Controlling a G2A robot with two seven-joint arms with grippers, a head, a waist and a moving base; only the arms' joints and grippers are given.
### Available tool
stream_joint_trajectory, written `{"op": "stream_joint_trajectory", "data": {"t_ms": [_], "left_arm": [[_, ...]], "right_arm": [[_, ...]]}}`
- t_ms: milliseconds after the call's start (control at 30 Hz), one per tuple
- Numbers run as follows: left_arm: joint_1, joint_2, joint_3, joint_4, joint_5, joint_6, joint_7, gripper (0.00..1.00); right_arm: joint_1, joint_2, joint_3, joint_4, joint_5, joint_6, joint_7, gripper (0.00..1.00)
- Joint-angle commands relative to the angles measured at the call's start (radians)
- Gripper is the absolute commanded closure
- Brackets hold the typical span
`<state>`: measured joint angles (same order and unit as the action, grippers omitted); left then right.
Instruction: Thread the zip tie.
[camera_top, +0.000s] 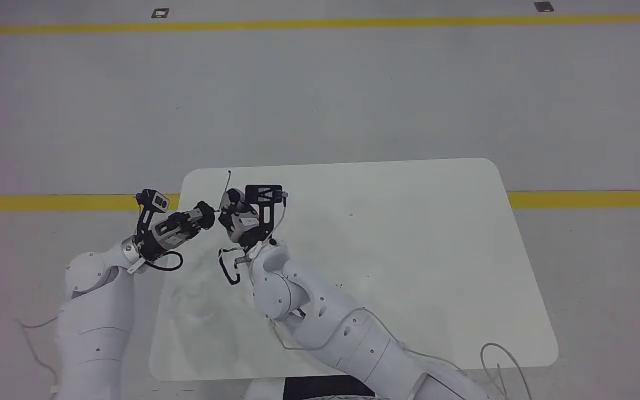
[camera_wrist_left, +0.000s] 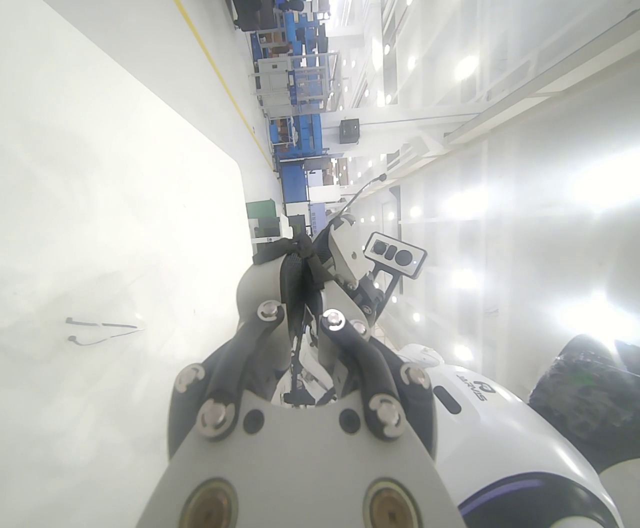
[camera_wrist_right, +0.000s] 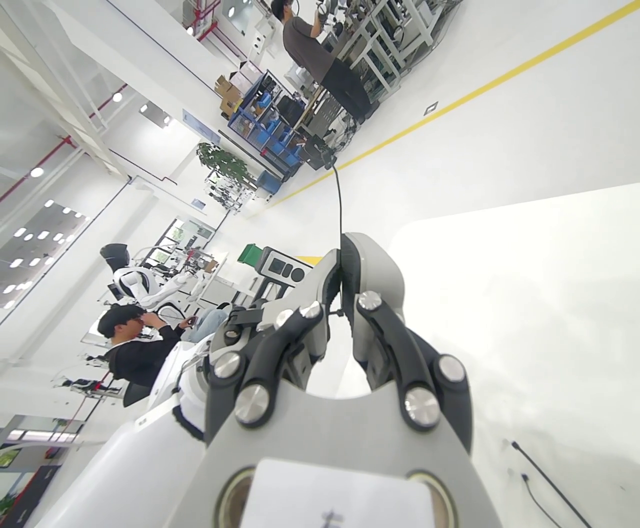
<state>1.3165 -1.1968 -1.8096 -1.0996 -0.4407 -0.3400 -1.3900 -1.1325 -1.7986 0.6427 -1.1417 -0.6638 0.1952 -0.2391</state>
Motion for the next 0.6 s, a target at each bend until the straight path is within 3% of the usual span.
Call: {"op": "stream_joint_trajectory", "data": {"t_ms": [0,567], "left_arm": [[0.0,0.0,0.0,0.0,0.0,0.0,0.0,1.0],[0.0,0.0,0.0,0.0,0.0,0.0,0.0,1.0]], "right_arm": [[0.001,-0.001,0.001,0.004,0.002,0.002,0.001,1.0],[0.01,-0.004,-0.009,0.019,0.016,-0.003,0.009,1.0]]}}
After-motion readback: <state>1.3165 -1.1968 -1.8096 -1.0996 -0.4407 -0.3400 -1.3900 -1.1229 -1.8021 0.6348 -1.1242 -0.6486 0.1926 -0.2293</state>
